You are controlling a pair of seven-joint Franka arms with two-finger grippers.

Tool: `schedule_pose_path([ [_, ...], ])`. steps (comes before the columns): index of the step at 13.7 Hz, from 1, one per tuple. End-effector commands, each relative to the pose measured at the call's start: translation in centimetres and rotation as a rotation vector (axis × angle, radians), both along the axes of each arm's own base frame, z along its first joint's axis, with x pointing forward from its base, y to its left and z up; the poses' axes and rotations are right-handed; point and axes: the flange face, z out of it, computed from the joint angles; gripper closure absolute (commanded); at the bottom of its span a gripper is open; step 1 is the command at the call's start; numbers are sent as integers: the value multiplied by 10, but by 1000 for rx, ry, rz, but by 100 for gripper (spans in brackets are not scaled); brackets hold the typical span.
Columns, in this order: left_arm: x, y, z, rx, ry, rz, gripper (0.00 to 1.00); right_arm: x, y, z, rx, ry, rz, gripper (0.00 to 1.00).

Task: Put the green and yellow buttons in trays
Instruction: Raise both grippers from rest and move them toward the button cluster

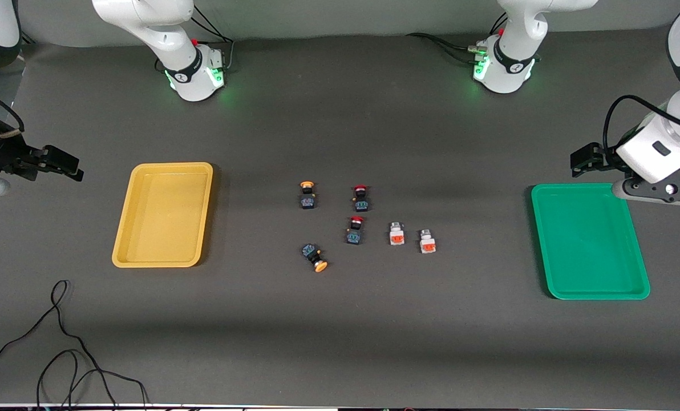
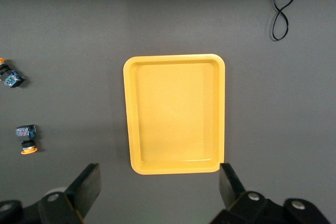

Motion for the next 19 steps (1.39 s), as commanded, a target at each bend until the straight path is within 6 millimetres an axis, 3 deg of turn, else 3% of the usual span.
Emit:
schedule_pose_path([
  [1, -3, 1, 3, -13, 7, -9, 0, -1, 2, 6, -9, -4, -7, 0],
  [9, -3, 1, 3, -11, 9, -8, 0, 4, 2, 8, -8, -9, -9, 0],
  [11, -3, 2, 3, -11, 9, -5, 0, 4, 12, 3, -8, 0, 11, 0],
  [15, -3, 0, 2, -12, 16, -7, 1, 14, 80, -13, -7, -9, 119, 0],
  [19, 5, -17, -13, -15, 24, -21, 1, 28, 159, -55, -4, -5, 225, 0],
])
